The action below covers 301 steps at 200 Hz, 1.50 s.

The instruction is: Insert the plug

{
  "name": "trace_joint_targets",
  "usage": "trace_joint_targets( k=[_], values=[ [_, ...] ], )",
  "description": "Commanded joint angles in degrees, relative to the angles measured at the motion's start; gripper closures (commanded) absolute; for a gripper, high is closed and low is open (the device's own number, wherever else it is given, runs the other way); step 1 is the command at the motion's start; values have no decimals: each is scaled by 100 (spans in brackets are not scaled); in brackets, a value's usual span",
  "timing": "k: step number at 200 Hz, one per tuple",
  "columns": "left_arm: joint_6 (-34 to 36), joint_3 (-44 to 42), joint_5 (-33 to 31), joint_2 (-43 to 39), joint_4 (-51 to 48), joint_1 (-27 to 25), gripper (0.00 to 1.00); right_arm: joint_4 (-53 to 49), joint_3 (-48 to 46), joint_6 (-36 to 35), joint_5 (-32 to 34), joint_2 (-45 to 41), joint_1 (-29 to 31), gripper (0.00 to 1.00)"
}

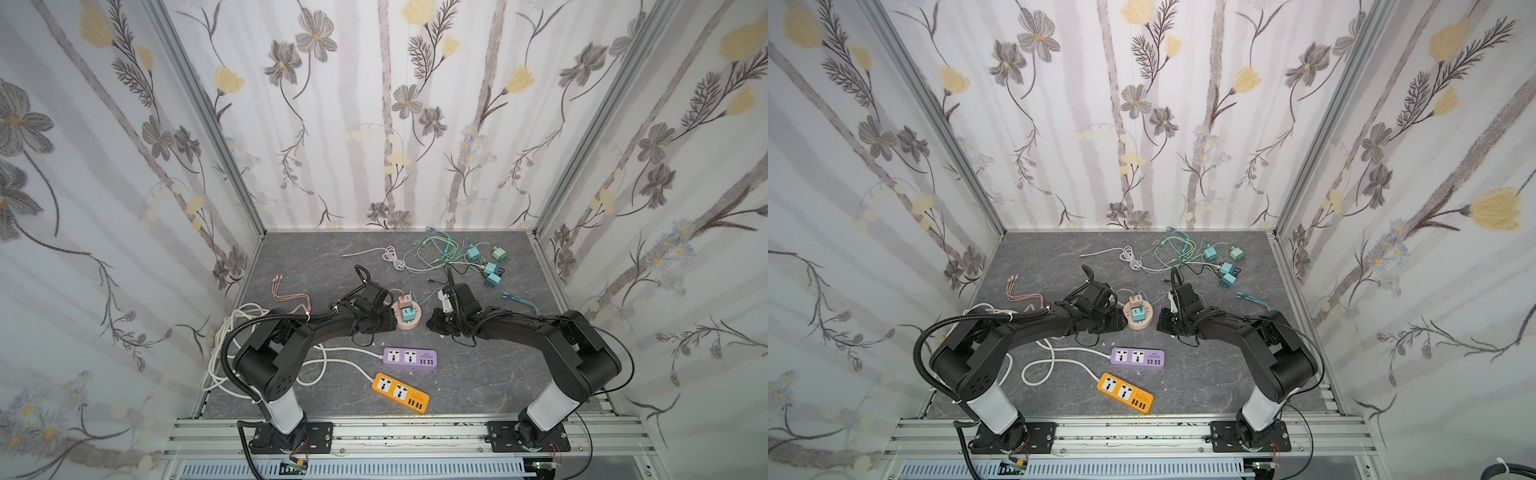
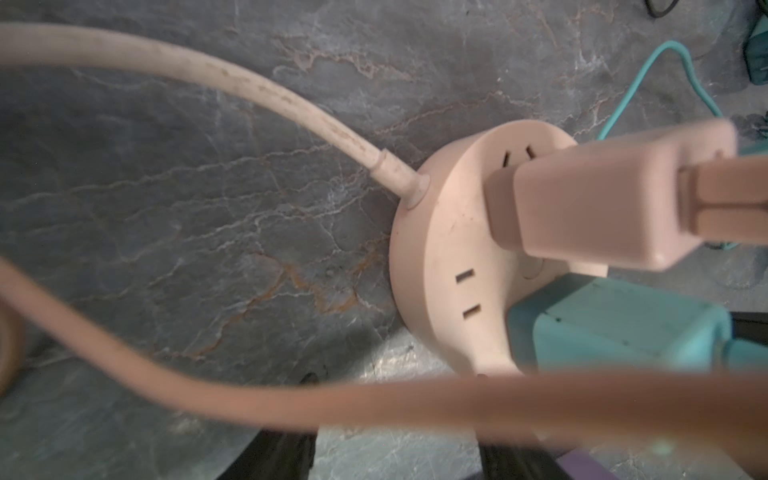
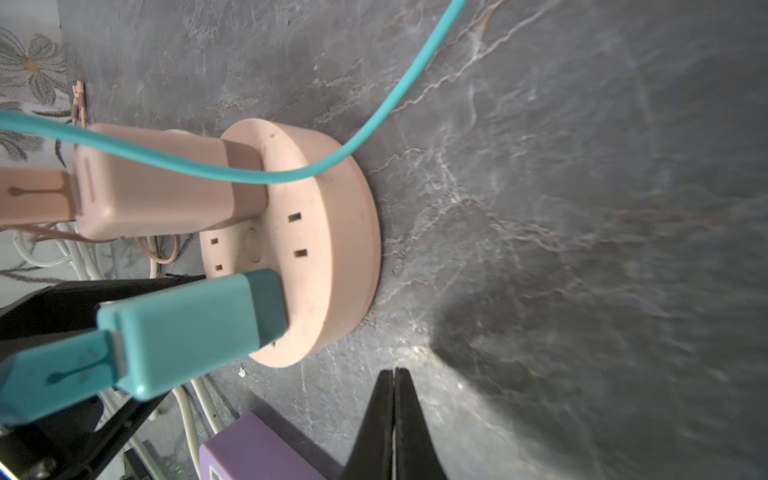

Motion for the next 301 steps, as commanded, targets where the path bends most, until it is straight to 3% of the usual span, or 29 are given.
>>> trace_joint_targets(
  k=[1,96,138,165,181,212,238,252,263,301],
  values=[
    [203,198,83,235,18,164,42,515,340,-17,-565,423,6,94],
    [1114,1412,-345,1256,-282,649,44,442,1759,377,-123,1600,-27,90],
    [1545,1996,-318,1714,-480,726,46,531,1701,508,-46,1568,-10,86],
    [1835,2332,-288,1955,-635,731,46,517,1534,416,54,1122,-17,80],
    [2053,2510,-214,2054,-785,729,46,71,1470,185,334,663,-39,73],
    [2266,2522,-102,1863,-1027,732,38,-1007,1408,-217,993,-283,-343,49],
    [2178,2148,119,1398,-964,723,29,-1639,1545,-217,1155,-637,-1049,22],
    [2109,1966,253,1174,-891,692,24,-1722,1582,-42,1191,-687,-1500,15],
    [2060,1852,292,1016,-858,656,21,-1677,1624,170,1135,-660,-1871,1],
    [1789,1543,326,749,-664,591,16,-975,1754,1400,233,-85,-2837,1]
  ],
)
